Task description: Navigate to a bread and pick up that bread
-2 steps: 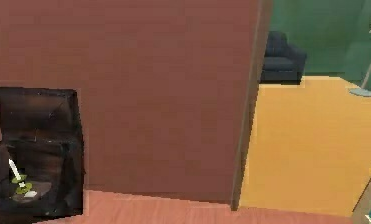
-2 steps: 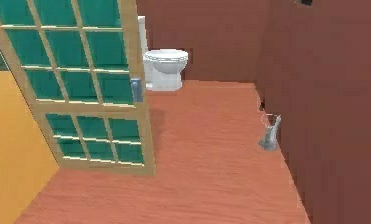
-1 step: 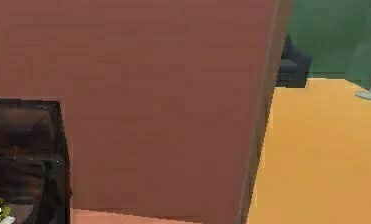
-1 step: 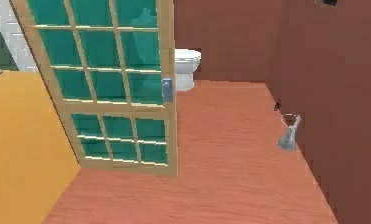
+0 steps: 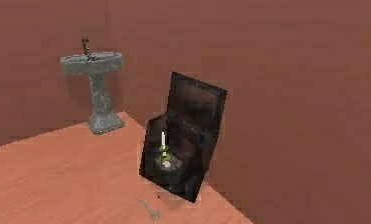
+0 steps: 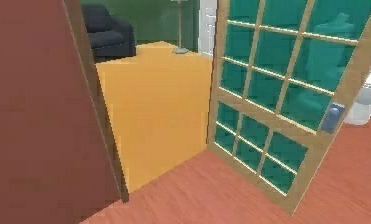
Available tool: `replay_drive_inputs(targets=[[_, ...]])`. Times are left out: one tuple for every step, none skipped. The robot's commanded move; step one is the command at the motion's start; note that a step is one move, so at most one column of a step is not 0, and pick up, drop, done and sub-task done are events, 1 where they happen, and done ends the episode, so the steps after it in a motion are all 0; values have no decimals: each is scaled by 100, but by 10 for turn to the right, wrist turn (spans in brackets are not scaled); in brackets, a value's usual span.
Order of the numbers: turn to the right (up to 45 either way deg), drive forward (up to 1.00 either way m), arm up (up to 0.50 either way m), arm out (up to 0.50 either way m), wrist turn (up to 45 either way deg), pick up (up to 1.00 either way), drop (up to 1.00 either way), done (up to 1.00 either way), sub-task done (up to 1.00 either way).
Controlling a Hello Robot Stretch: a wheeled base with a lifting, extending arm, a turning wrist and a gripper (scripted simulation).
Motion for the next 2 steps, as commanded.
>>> replay_drive_inputs(targets=[[-450,0,0,0,0,0,0,0,0],[-150,0,0,0,0,0,0,0,0]])
